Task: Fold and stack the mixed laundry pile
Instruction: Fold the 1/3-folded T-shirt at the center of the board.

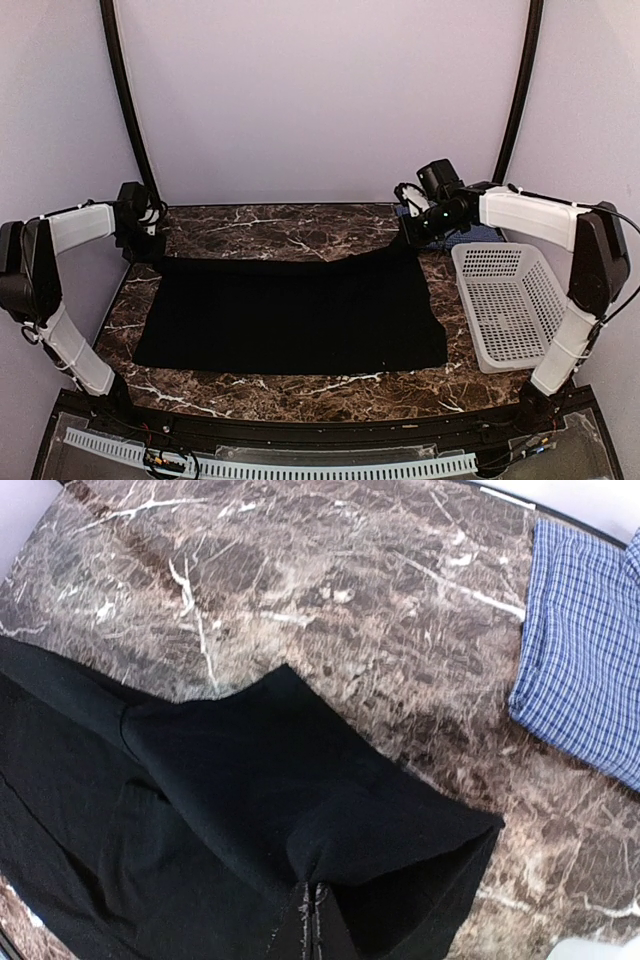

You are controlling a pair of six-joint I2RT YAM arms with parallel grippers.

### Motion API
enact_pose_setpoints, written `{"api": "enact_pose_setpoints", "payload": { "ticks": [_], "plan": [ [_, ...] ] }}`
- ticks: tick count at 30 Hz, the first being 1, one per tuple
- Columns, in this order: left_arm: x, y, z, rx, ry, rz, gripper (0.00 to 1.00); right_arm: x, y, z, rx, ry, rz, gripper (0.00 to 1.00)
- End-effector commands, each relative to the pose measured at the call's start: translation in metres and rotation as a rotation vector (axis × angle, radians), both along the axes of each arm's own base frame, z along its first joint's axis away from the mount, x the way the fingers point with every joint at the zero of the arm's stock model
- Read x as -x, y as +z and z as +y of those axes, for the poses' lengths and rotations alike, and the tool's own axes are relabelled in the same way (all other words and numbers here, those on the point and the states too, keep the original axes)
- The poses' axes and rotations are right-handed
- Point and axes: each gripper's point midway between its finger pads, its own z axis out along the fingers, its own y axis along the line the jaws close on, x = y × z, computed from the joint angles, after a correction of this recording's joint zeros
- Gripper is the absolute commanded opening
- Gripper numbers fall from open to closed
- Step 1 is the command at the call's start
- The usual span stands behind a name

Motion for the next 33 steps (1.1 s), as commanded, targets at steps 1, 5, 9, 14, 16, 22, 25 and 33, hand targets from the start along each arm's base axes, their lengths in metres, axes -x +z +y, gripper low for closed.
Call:
{"api": "enact_pose_setpoints", "payload": {
  "ticks": [1, 5, 9, 14, 16, 22, 25, 33],
  "plan": [
    [0.019, 0.016, 0.007, -0.037, 0.026, -0.013, 0.00, 0.018, 0.024, 0.004, -0.039, 0.009, -0.049, 0.00],
    [0.026, 0.018, 0.005, -0.013, 0.050, -0.031, 0.00, 0.033, 0.034, -0.001, -0.037, 0.006, -0.066, 0.00],
    [0.021, 0.033, 0.000, 0.012, 0.044, -0.103, 0.00, 0.036, 0.043, -0.005, -0.029, 0.003, -0.086, 0.00],
    [0.021, 0.046, 0.008, -0.022, 0.074, -0.141, 0.00, 0.043, 0.049, -0.006, -0.036, 0.010, -0.088, 0.00],
    [0.021, 0.049, 0.008, -0.023, 0.070, -0.149, 0.00, 0.047, 0.052, -0.006, -0.042, 0.017, -0.096, 0.00],
    [0.028, 0.043, 0.008, -0.037, 0.053, -0.120, 0.00, 0.060, 0.039, -0.004, -0.029, 0.034, -0.059, 0.00],
    [0.038, 0.038, 0.011, -0.058, 0.053, -0.104, 0.00, 0.070, 0.027, -0.001, -0.016, 0.044, -0.031, 0.00],
    [0.049, 0.019, 0.001, -0.032, -0.010, -0.068, 0.00, 0.101, -0.026, 0.002, 0.020, 0.036, 0.095, 0.00]
  ]
}}
